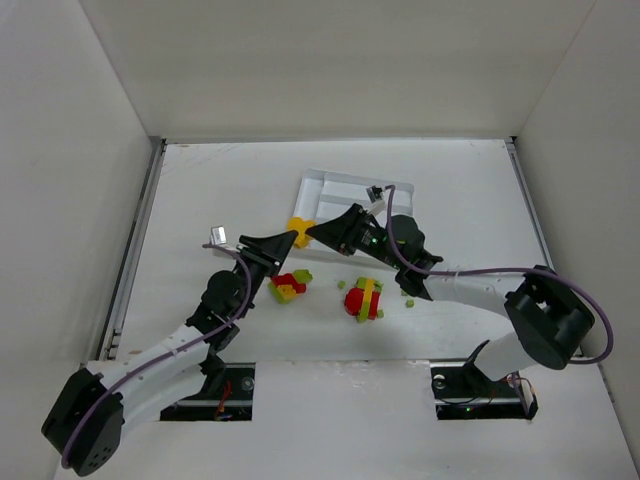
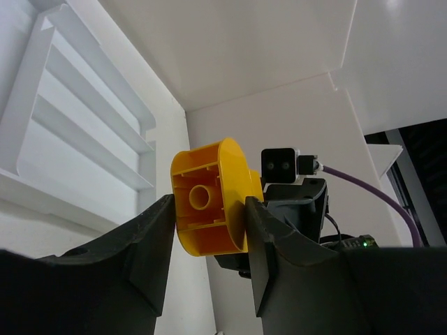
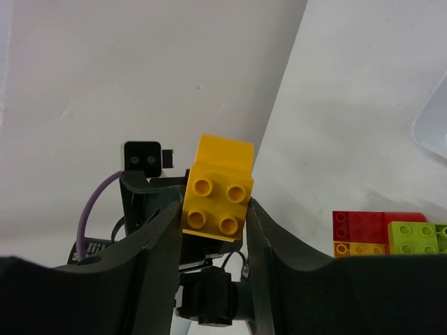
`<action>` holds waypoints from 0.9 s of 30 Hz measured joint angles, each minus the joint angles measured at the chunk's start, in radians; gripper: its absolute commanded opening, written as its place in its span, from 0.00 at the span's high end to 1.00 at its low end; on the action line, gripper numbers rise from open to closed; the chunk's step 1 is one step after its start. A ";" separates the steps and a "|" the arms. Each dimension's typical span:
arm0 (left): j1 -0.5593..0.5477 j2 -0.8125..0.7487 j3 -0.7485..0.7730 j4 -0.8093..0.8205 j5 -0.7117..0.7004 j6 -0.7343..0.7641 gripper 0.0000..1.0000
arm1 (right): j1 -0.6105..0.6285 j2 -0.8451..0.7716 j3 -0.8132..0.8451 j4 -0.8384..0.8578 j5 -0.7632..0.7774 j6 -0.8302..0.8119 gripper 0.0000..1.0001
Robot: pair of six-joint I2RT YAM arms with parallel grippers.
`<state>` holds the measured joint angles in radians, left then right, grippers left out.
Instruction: Sort the legos into containers by color
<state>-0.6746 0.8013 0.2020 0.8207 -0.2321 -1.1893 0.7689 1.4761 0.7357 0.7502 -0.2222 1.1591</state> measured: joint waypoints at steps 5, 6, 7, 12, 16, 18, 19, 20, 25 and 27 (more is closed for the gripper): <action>0.021 -0.077 -0.002 -0.042 0.045 0.016 0.89 | -0.029 -0.038 -0.047 0.029 -0.050 0.012 0.72; 0.031 -0.101 -0.008 -0.052 0.045 0.020 0.89 | -0.042 -0.055 -0.061 0.025 -0.052 0.007 0.72; 0.047 -0.128 -0.014 -0.063 0.043 0.022 0.89 | -0.064 -0.071 -0.076 0.020 -0.055 0.004 0.72; 0.093 -0.206 -0.042 -0.118 0.037 0.032 0.89 | -0.148 -0.075 -0.089 -0.021 -0.036 -0.041 0.72; 0.093 -0.193 -0.052 -0.157 0.037 0.042 0.89 | -0.143 0.006 -0.033 -0.083 -0.025 -0.093 0.72; 0.091 -0.176 -0.052 -0.171 0.037 0.053 0.88 | -0.141 0.058 0.016 -0.132 -0.003 -0.127 0.72; 0.089 -0.170 -0.052 -0.179 0.037 0.060 0.88 | -0.140 0.080 0.042 -0.161 0.014 -0.146 0.72; 0.085 -0.167 -0.052 -0.188 0.037 0.068 0.88 | -0.140 0.099 0.065 -0.194 0.034 -0.170 0.72; 0.053 -0.142 -0.052 -0.222 0.023 0.118 0.88 | -0.139 0.108 0.112 -0.368 0.195 -0.295 0.71; 0.035 -0.105 -0.047 -0.234 0.010 0.147 0.88 | -0.139 0.108 0.130 -0.449 0.272 -0.346 0.71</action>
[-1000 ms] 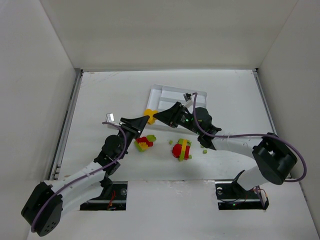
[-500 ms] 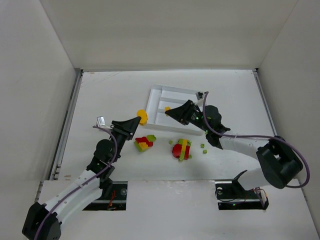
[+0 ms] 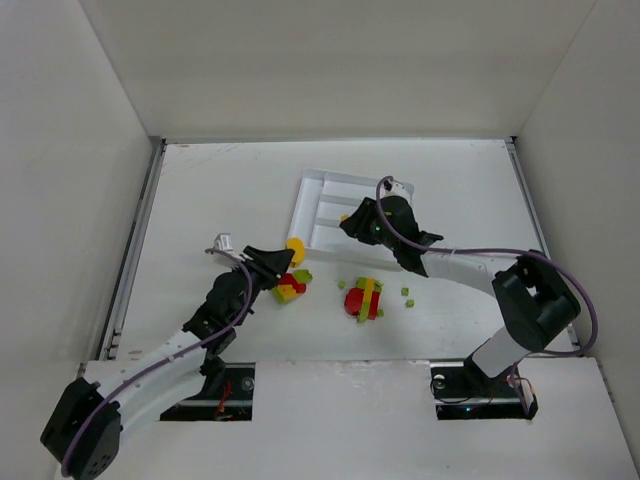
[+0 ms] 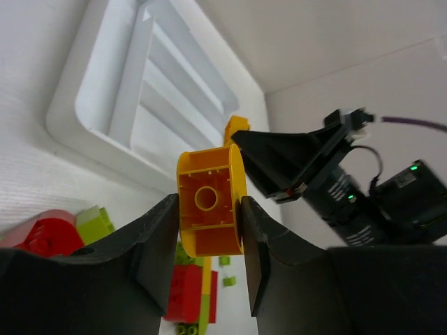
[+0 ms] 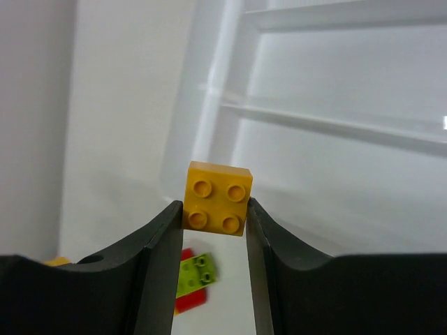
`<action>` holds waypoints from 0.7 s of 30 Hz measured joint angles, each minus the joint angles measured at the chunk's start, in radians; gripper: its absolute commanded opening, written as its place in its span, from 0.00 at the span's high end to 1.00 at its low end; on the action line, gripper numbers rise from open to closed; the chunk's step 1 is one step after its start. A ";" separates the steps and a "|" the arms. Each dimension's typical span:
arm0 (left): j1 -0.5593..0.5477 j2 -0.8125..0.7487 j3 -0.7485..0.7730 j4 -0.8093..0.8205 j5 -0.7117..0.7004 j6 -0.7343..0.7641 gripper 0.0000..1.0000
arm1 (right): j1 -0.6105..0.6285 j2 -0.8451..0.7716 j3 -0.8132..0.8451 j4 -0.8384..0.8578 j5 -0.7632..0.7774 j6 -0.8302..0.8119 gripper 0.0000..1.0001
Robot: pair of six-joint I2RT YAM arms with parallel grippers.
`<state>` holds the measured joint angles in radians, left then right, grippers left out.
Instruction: Sort the legos into containers by color
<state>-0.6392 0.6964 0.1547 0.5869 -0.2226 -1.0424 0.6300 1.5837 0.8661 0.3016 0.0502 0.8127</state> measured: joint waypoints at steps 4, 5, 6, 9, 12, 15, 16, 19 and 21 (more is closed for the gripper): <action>-0.048 0.116 0.054 -0.032 -0.023 0.069 0.88 | 0.006 0.000 0.020 -0.124 0.117 -0.079 0.70; -0.058 0.142 0.073 -0.035 -0.027 0.086 0.88 | 0.010 0.000 0.021 -0.150 0.138 -0.095 0.70; -0.070 0.168 0.096 -0.039 -0.034 0.104 0.88 | 0.014 0.000 0.021 -0.169 0.156 -0.108 0.70; -0.097 0.237 0.164 -0.038 -0.052 0.156 0.87 | 0.027 0.001 0.021 -0.216 0.191 -0.138 0.66; -0.110 0.298 0.223 -0.037 -0.065 0.203 0.87 | 0.034 0.003 0.021 -0.235 0.210 -0.156 0.56; -0.113 0.371 0.276 -0.037 -0.071 0.241 0.87 | 0.038 0.013 0.022 -0.242 0.219 -0.166 0.41; -0.113 0.395 0.293 -0.036 -0.072 0.251 0.87 | 0.038 0.015 0.021 -0.245 0.221 -0.168 0.38; -0.113 0.477 0.341 -0.036 -0.074 0.282 0.87 | 0.038 0.014 0.021 -0.246 0.225 -0.174 0.31; -0.117 0.531 0.378 -0.038 -0.074 0.301 0.87 | 0.038 0.010 0.018 -0.244 0.226 -0.177 0.31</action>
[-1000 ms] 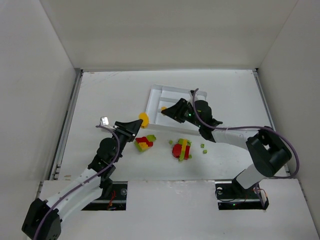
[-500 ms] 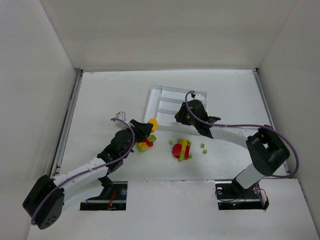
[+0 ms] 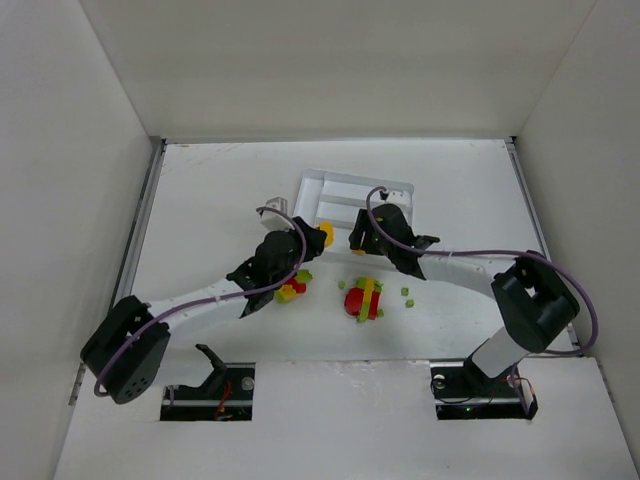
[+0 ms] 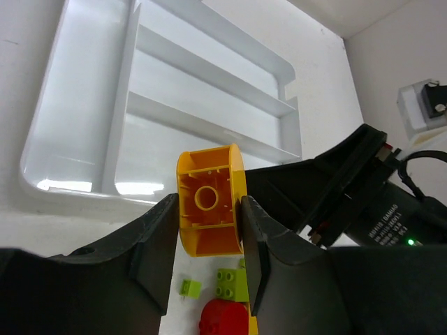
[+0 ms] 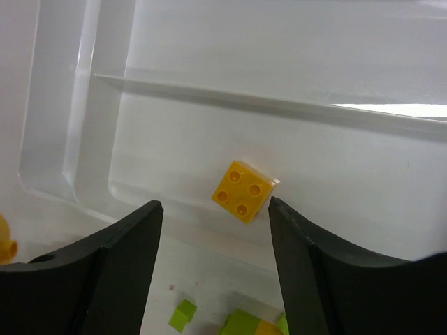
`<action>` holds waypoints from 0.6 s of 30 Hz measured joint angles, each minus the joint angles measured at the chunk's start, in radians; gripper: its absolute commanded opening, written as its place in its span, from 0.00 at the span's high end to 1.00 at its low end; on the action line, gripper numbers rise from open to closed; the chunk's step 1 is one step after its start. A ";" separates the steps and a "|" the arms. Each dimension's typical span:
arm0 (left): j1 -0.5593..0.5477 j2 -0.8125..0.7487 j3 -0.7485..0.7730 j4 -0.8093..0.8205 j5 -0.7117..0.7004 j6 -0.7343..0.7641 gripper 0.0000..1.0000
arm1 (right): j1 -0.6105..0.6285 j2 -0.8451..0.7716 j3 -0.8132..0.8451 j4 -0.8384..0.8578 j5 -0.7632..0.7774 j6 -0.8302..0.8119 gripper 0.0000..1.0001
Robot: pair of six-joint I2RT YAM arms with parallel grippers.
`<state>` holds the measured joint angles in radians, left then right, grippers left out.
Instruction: Sort the legos into containers by color
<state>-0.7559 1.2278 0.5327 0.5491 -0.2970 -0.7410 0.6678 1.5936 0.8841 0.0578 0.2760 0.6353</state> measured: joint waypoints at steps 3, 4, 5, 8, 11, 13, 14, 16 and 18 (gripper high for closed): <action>-0.012 0.079 0.060 -0.001 0.001 0.031 0.86 | 0.000 -0.046 -0.034 0.004 0.004 -0.002 0.40; -0.017 0.104 0.080 -0.001 0.000 0.042 0.86 | -0.001 -0.073 -0.054 0.008 0.006 -0.002 0.43; -0.023 0.128 0.101 -0.002 0.001 0.055 0.86 | -0.003 -0.109 -0.080 0.013 0.011 -0.001 0.46; -0.040 0.206 0.171 -0.008 0.002 0.094 0.86 | -0.010 -0.228 -0.165 0.042 0.032 0.006 0.48; -0.058 0.281 0.235 -0.022 0.002 0.136 0.86 | -0.020 -0.322 -0.238 0.077 0.051 0.013 0.48; -0.069 0.326 0.273 -0.039 0.001 0.163 0.85 | -0.024 -0.362 -0.277 0.100 0.059 0.019 0.46; -0.072 0.349 0.293 -0.049 0.000 0.176 0.85 | -0.027 -0.378 -0.299 0.114 0.062 0.021 0.45; -0.079 0.391 0.328 -0.070 -0.003 0.197 0.85 | -0.030 -0.393 -0.331 0.135 0.064 0.027 0.44; -0.087 0.428 0.356 -0.099 -0.017 0.217 0.85 | -0.034 -0.397 -0.355 0.147 0.064 0.028 0.44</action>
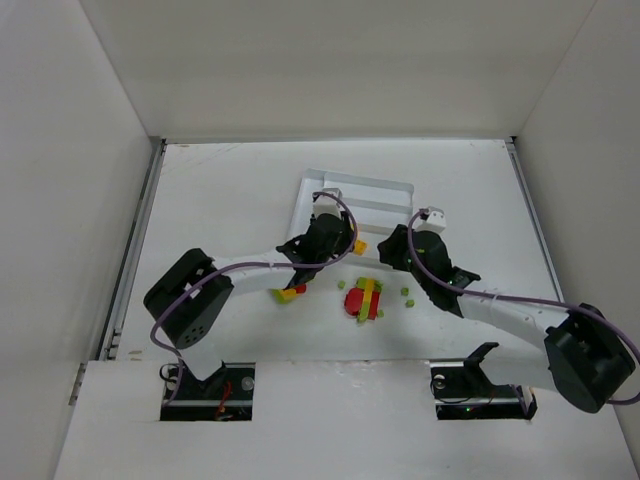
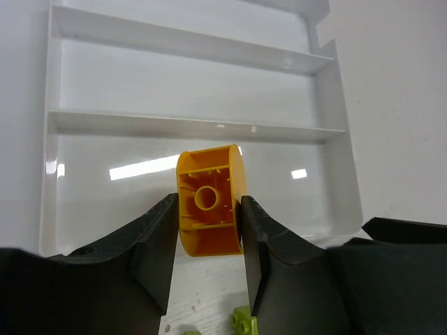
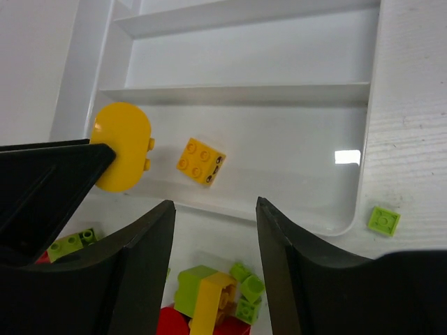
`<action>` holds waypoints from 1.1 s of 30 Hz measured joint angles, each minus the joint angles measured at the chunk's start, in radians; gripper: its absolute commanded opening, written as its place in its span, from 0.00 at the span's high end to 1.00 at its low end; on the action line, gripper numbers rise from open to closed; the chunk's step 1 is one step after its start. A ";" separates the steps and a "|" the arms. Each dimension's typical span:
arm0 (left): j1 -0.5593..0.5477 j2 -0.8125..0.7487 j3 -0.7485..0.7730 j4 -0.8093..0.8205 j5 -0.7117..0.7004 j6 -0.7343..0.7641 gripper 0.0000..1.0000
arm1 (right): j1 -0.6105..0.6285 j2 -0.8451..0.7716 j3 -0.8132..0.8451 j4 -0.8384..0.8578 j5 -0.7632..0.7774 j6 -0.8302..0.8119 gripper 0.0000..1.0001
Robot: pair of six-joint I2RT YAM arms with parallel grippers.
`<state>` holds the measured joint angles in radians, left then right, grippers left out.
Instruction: Sort the legos into containers by color
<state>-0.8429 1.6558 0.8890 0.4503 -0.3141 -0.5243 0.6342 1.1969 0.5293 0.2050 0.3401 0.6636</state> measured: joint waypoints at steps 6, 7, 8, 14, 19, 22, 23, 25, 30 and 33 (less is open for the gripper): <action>-0.039 0.048 0.031 -0.069 -0.091 0.059 0.77 | -0.005 0.003 -0.017 0.028 -0.001 0.006 0.41; -0.046 0.051 0.034 -0.075 -0.106 0.069 0.72 | -0.006 0.003 -0.017 0.037 -0.003 0.006 0.38; -0.053 0.055 0.037 -0.079 -0.120 0.077 0.66 | -0.006 0.003 -0.017 0.045 -0.005 0.008 0.36; -0.065 0.061 0.048 -0.082 -0.160 0.103 0.47 | -0.006 0.003 -0.025 0.072 -0.016 0.008 0.31; -0.058 -0.008 0.024 -0.095 -0.163 0.103 0.45 | -0.005 0.002 -0.029 0.089 -0.027 0.006 0.34; -0.047 -0.154 -0.046 -0.102 -0.162 0.079 0.45 | 0.002 0.002 -0.029 0.095 -0.030 0.005 0.46; -0.039 -0.222 -0.078 -0.106 -0.163 0.063 0.45 | 0.006 0.002 -0.029 0.095 -0.034 0.003 0.48; -0.021 -0.369 -0.147 -0.123 -0.167 0.023 0.45 | 0.022 0.002 -0.029 0.096 -0.039 0.002 0.49; 0.007 -0.666 -0.289 -0.248 -0.203 -0.084 0.39 | 0.058 0.016 -0.028 0.097 -0.049 -0.002 0.43; 0.001 -0.730 -0.340 -0.384 -0.212 -0.166 0.37 | 0.075 0.043 -0.023 0.096 -0.053 -0.006 0.40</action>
<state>-0.8421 0.9257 0.5488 0.0662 -0.5259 -0.6899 0.7094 1.2404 0.5064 0.3008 0.2874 0.6575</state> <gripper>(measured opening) 0.617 0.584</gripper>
